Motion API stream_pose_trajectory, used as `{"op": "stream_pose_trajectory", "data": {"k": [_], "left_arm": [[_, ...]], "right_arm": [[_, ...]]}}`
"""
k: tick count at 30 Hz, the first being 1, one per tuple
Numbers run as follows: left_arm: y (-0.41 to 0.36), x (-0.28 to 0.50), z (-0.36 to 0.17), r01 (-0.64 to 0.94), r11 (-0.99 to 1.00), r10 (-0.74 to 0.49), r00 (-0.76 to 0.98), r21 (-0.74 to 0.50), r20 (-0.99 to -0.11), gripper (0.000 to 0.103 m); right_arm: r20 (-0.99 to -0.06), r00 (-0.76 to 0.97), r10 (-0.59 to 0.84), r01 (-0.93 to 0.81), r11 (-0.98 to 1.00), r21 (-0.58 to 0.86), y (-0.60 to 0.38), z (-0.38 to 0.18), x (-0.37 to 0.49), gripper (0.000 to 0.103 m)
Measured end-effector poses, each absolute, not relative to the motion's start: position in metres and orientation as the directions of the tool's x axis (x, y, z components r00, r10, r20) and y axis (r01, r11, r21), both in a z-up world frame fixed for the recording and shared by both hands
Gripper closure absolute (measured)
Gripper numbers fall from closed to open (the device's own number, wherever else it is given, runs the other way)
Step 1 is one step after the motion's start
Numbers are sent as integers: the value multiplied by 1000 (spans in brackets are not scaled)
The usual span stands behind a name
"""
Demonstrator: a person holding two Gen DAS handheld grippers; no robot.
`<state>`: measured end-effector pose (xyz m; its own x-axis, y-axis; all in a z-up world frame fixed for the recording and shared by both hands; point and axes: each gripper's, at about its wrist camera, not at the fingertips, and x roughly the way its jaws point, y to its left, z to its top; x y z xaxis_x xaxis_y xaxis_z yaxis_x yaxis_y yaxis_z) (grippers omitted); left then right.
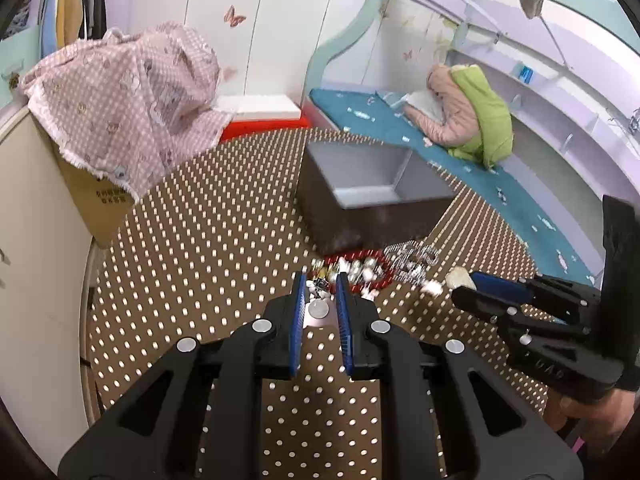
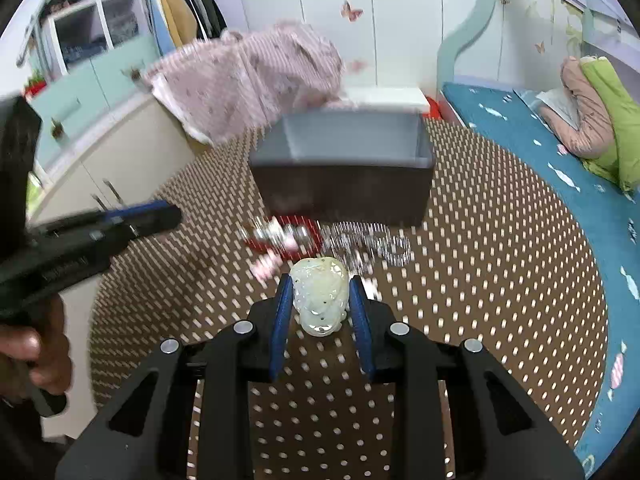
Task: Organize jewelry
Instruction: 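Grasp and lift the jade pendant with the right tool while the left tool grasps the charm, then release the jade pendant into the grey box while the left tool drops its charm in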
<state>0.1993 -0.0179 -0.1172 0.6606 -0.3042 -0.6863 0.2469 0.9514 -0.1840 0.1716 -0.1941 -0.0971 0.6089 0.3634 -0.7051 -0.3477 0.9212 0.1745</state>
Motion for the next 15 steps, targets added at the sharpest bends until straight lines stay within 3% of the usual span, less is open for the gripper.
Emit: {"op": "stream_pose_trajectory", "data": {"k": [8, 15], "left_arm": [[-26, 225, -50, 294, 944, -325, 762, -148, -560, 87], [-43, 285, -29, 319, 927, -373, 745, -196, -553, 87]], "right_arm": [[-605, 704, 373, -372, 919, 132, -201, -38, 218, 77], [-631, 689, 356, -346, 927, 145, -209, -43, 270, 76]]}}
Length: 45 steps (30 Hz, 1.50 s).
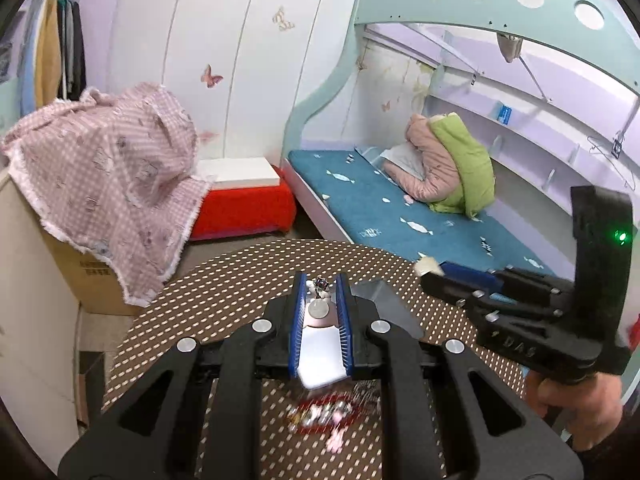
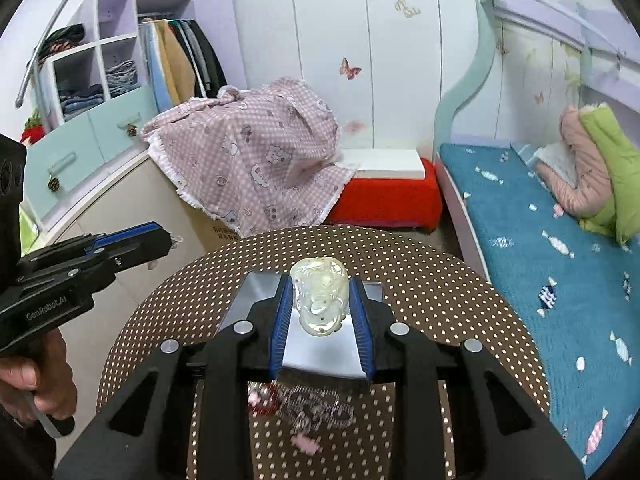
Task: Organize jewelry
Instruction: 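Release the jade pendant into the grey box while the left tool drops its charm in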
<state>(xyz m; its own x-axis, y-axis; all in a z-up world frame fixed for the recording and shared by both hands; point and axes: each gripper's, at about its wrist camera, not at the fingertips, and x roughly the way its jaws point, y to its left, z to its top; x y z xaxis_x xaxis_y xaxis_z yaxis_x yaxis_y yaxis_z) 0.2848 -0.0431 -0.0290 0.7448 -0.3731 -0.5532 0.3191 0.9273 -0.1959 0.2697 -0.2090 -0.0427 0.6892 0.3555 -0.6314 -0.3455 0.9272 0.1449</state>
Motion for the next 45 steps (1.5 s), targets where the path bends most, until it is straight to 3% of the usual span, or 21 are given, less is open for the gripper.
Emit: {"op": "stream_pose_trajectory", "data": {"k": [11, 12, 13, 15, 17, 19, 20, 21, 31, 45], "left_arm": [[-65, 346, -83, 268, 930, -365, 628, -250, -687, 84], [-64, 346, -85, 263, 931, -364, 627, -252, -689, 72], [-62, 345, -85, 248, 937, -350, 636, -247, -687, 52], [-55, 340, -87, 224, 946, -324, 658, -235, -679, 28], [-50, 336, -83, 212, 949, -316, 675, -235, -667, 23], [-43, 332, -80, 190, 955, -296, 692, -229, -659, 10], [-39, 329, -77, 175, 959, -281, 704, -224, -652, 10], [-36, 325, -75, 164, 961, -270, 713, -221, -647, 10], [-20, 267, -32, 16, 998, -44, 838, -56, -545, 5], [-9, 199, 21, -37, 999, 25, 904, -21, -427, 5]], "right_arm": [[-726, 596, 342, -312, 932, 184, -211, -83, 306, 75], [-722, 599, 346, -306, 932, 193, -214, -84, 305, 75], [-721, 601, 345, -301, 933, 195, -215, -83, 306, 75], [-717, 607, 343, -298, 935, 194, -218, -81, 305, 73], [-711, 615, 340, -293, 936, 194, -220, -78, 304, 67], [-700, 630, 338, -285, 938, 197, -223, -74, 301, 41], [-687, 646, 332, -276, 941, 196, -225, -71, 299, 18], [-668, 672, 322, -262, 946, 192, -227, -67, 295, 8], [-582, 771, 257, -202, 967, 159, -227, -31, 258, 8], [-452, 859, 241, -196, 970, 143, -224, 27, 191, 8]]}}
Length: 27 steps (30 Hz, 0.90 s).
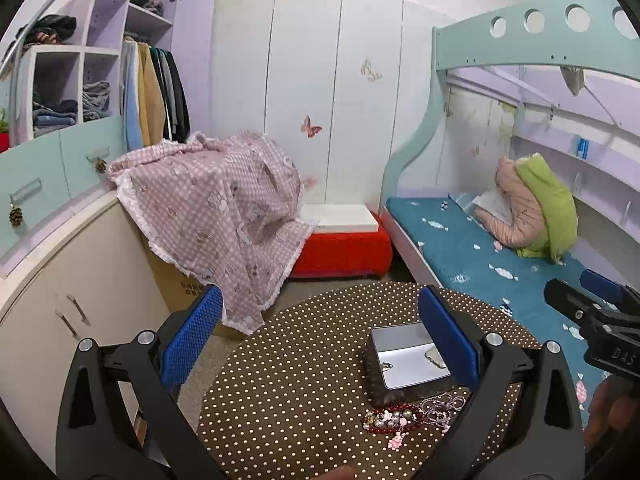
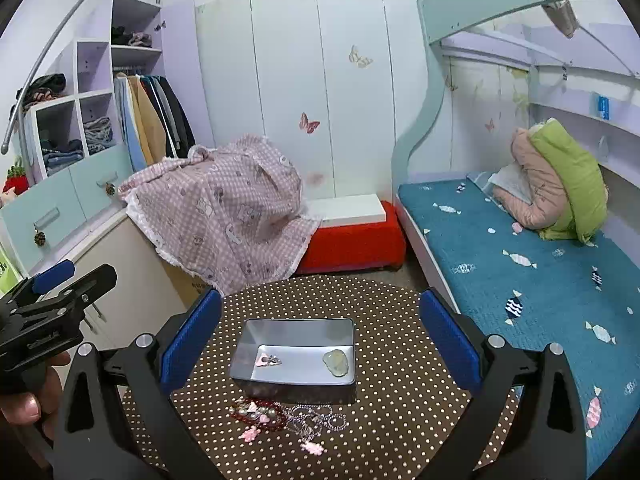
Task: Organize jewelry
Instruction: 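Release the jade pendant into the grey box while the left tool drops its charm in, then withdraw both tools from the box back toward the loose jewelry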
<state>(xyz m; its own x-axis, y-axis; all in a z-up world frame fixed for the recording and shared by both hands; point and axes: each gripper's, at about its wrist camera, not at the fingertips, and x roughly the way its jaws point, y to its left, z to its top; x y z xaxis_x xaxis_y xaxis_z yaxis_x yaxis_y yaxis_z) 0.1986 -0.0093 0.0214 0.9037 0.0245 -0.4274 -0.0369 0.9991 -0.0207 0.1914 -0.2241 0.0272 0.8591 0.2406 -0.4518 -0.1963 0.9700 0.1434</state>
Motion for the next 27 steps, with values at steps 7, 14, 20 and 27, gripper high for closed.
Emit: {"op": "stream_pose_trajectory", "data": {"k": [7, 14, 20, 27], "left_arm": [[-9, 166, 35, -44, 999, 35, 918, -15, -396, 5], [-16, 141, 39, -33, 999, 30, 922, -2, -387, 5], [-23, 131, 37, -34, 999, 36, 921, 11, -387, 5], [-22, 129, 33, -35, 999, 35, 919, 6, -393, 5]], "right_arm": [[-413, 885, 217, -174, 975, 138, -228, 36, 157, 8], [-401, 892, 210, -166, 976, 142, -227, 36, 136, 8], [-408, 888, 212, -164, 975, 149, -227, 33, 128, 8], [-404, 890, 210, -167, 976, 138, -224, 34, 125, 8]]}}
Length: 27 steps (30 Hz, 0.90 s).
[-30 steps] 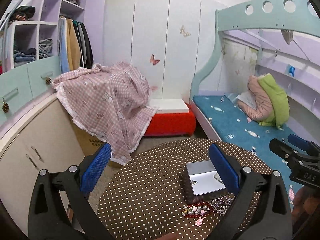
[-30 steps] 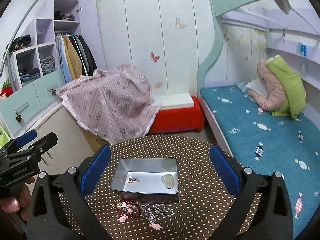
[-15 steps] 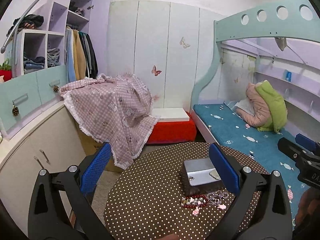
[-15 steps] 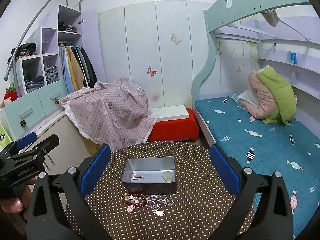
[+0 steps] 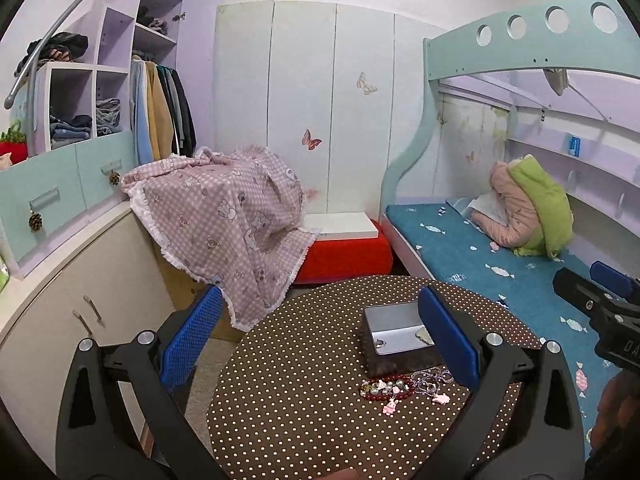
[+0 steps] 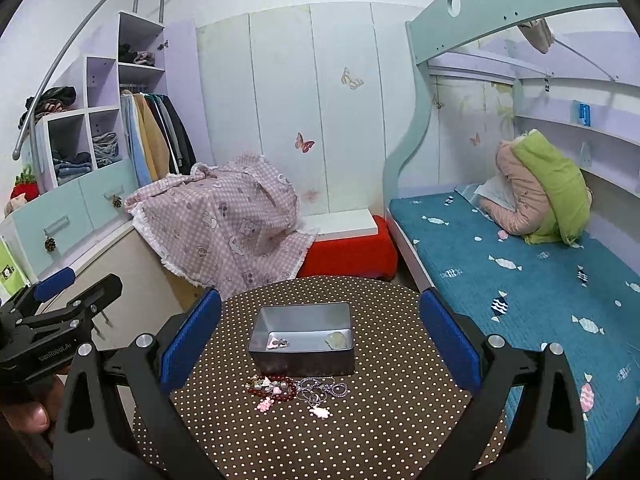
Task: Organize jewelry
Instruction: 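Withdraw both tools from the box back toward the loose jewelry, then grasp the pink bunny charm with the left tool while the right tool grasps a white charm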
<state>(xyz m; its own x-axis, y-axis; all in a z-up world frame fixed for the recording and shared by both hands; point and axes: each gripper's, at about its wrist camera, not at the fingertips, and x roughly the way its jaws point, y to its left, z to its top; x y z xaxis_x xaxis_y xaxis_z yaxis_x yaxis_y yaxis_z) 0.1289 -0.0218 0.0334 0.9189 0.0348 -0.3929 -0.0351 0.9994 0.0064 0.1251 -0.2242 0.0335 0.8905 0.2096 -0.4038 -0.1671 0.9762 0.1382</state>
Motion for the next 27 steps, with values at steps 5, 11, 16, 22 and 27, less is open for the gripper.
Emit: {"op": "stream_pose_trajectory", "data": {"k": [5, 11, 16, 22, 27], "left_arm": [[-22, 128, 23, -2, 1000, 5, 919, 8, -395, 5], [-28, 133, -6, 55, 998, -40, 896, 21, -443, 5], [-32, 148, -40, 75, 997, -49, 859, 32, -509, 5], [-34, 171, -86, 96, 995, -57, 798, 33, -601, 5], [-43, 183, -116, 129, 991, -78, 751, 31, -656, 5]], "right_arm": [[-424, 884, 197, -150, 978, 142, -226, 27, 128, 8], [-456, 872, 179, -129, 982, 138, -230, 16, 133, 8], [-508, 845, 167, -114, 984, 134, -234, -2, 143, 8], [-613, 773, 164, -110, 986, 125, -235, -40, 160, 8], [-686, 708, 169, -118, 986, 121, -232, -71, 173, 8]]}}
